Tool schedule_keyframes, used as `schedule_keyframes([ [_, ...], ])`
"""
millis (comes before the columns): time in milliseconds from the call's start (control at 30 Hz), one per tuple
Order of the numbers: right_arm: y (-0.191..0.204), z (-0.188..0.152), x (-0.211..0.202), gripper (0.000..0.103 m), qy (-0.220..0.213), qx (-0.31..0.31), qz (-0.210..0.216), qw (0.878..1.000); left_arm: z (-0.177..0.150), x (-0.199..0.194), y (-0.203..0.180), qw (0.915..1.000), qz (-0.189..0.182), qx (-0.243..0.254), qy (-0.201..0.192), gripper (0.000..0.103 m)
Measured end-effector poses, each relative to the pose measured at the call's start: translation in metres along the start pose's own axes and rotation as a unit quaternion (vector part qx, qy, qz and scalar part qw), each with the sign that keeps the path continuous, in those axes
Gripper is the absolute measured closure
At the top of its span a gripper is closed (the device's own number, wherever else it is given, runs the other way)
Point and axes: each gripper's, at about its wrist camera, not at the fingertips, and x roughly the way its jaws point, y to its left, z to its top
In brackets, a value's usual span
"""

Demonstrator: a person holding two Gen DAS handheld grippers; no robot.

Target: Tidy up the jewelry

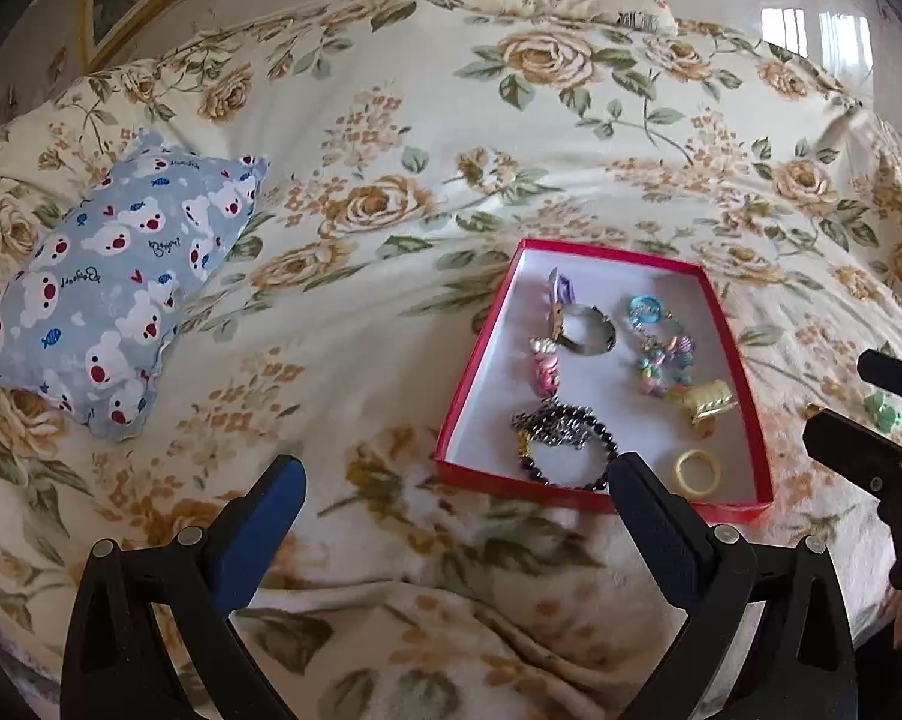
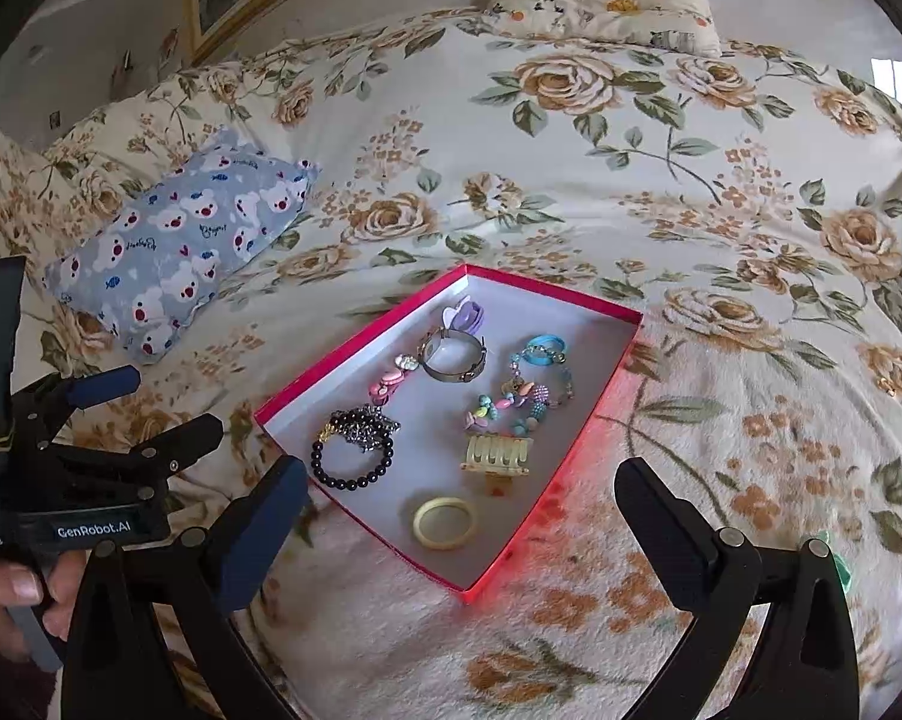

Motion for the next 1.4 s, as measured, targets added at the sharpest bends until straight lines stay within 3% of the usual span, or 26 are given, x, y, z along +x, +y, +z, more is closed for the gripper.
schedule_keyframes([
  [433, -0.012, 0.002, -0.003, 0.0, -0.003, 0.023, -0.017, 1.0, 0.003, 0.0, -0.004, 1.0, 0.005, 0.002, 0.0, 0.001],
  [1400, -0.013, -0.009, 0.016, 0.0, 0.012, 0.025, -0.008, 1.0, 0.003, 0.013, -0.006, 1.0, -0.004, -0.002, 0.003, 0.001],
])
